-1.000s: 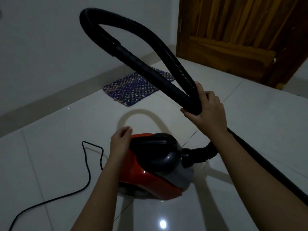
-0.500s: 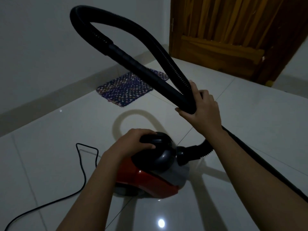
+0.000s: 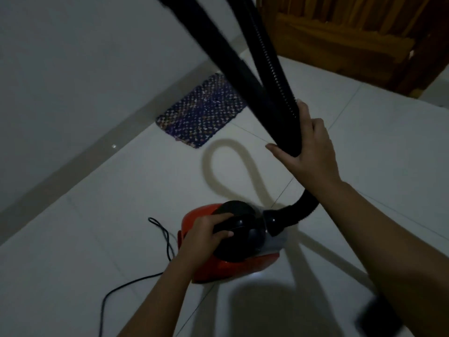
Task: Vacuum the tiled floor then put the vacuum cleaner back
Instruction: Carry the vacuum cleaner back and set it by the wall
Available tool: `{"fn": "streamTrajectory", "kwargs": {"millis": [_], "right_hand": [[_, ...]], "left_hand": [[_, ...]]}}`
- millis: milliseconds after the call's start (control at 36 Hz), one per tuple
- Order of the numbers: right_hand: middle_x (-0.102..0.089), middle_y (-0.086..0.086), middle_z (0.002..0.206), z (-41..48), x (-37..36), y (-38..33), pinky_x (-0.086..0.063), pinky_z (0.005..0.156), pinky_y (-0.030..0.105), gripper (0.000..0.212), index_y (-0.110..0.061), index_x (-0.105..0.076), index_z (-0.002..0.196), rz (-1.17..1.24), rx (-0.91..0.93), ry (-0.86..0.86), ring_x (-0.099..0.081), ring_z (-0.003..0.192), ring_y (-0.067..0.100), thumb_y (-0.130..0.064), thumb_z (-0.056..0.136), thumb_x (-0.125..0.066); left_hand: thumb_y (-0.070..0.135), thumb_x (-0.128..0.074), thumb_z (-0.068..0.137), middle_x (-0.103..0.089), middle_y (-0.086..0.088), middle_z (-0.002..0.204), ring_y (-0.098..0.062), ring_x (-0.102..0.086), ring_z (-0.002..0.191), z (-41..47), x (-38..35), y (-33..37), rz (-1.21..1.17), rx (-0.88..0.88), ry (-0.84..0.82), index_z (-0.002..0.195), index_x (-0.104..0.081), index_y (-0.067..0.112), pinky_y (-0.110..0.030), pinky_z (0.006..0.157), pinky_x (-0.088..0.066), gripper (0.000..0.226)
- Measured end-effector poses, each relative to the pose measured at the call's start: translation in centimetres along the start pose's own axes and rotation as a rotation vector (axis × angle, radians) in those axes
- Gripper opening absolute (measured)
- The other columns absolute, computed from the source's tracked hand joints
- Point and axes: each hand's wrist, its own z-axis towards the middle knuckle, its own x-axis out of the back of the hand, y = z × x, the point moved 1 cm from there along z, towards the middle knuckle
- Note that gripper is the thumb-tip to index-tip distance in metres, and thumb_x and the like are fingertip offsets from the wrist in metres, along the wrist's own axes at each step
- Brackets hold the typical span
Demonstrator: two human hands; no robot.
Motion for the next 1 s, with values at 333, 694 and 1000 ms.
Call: {"fn": "streamTrajectory", "kwargs": {"millis": [333, 694, 1000], "right_hand": [[-0.043, 0.015, 0.126, 18.7, 18.8, -22.8, -0.034, 0.094, 0.023, 0.094, -0.018, -0.009, 0.152, 0.398, -0.083, -0.036, -0.041, 0.112, 0.011, -0.048, 0.082, -0.064], [-0.041, 0.017, 0.132, 39.9, 24.1, -32.0, -0.038, 0.104, 0.043, 0.095, -0.016, -0.008, 0.153, 0.424, 0.126, -0.030, -0.043, 0.122, 0.031, -0.050, 0.082, -0.062], [-0.040, 0.010, 0.129, 54.2, 18.9, -32.0, -0.040, 0.103, 0.050, 0.096, -0.022, -0.004, 0.153, 0.461, 0.189, -0.037, -0.044, 0.118, 0.024, -0.052, 0.081, -0.061]], "left_hand": [[0.014, -0.070, 0.081, -0.066, -0.005, 0.121, -0.020, -0.059, 0.111, -9.9, 26.6, 20.1, -0.066, 0.185, 0.193, 0.122, -0.062, 0.018, -0.022, 0.083, -0.041, 0.042], [0.004, -0.073, 0.076, -0.070, -0.007, 0.108, -0.019, -0.062, 0.101, -2.3, 45.3, 32.1, -0.068, 0.177, 0.348, 0.110, -0.069, 0.013, -0.029, 0.086, -0.047, 0.036], [0.008, -0.071, 0.078, -0.068, -0.008, 0.114, -0.026, -0.062, 0.108, 10.3, 50.1, 31.6, -0.109, 0.257, 0.523, 0.116, -0.066, 0.015, -0.032, 0.088, -0.048, 0.039]]}}
